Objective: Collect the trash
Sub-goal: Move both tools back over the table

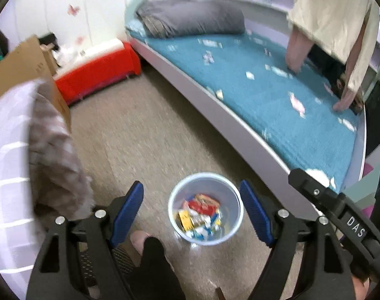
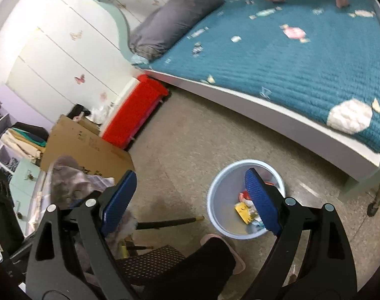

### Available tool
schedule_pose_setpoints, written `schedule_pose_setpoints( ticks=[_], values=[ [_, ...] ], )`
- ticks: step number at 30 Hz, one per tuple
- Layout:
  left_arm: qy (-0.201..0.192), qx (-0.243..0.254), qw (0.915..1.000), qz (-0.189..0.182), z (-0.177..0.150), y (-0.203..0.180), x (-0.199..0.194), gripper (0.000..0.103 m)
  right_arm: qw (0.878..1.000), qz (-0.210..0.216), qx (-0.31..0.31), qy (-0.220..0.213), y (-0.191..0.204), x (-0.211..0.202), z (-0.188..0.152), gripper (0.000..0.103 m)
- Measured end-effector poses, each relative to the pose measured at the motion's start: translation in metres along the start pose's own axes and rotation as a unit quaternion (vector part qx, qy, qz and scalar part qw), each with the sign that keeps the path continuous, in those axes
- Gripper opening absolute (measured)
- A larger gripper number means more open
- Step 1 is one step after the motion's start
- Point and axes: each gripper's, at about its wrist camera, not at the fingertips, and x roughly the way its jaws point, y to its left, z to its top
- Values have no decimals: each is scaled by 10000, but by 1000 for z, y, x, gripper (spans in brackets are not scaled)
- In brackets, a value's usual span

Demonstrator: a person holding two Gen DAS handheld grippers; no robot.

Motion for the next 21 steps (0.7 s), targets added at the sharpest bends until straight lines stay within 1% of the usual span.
schedule_pose_setpoints(
  ticks=[2, 4, 7, 9, 13, 17, 19, 21],
  values=[
    [-310, -45, 9995, 4, 1, 5, -25, 78, 9998, 160, -62, -111, 13, -13, 3, 87],
    [-678, -87, 9976, 106, 4, 15, -58, 78, 9993, 288, -172, -179, 30, -23, 5, 87],
    [-1030, -181, 9943, 226, 7, 35, -97, 78, 9974, 513, -432, -268, 63, -38, 7, 87],
    [-1179, -309, 9921, 306, 8, 51, -119, 80, 9950, 713, -643, -270, 88, -46, 6, 88],
    [-1412, -684, 9870, 361, 6, 100, -163, 85, 9879, 1119, -1063, -113, 144, -53, -2, 89],
    [-1506, -1018, 9805, 744, -2, 156, -190, 85, 9761, 1436, -1623, 152, 211, -48, -18, 89],
    [-1491, -1257, 9748, 1084, -8, 192, -199, 85, 9697, 1551, -1873, 249, 241, -42, -27, 89],
    [-1422, -1544, 9700, 1226, -15, 227, -205, 85, 9627, 1590, -2140, 455, 275, -29, -40, 89]
  ],
)
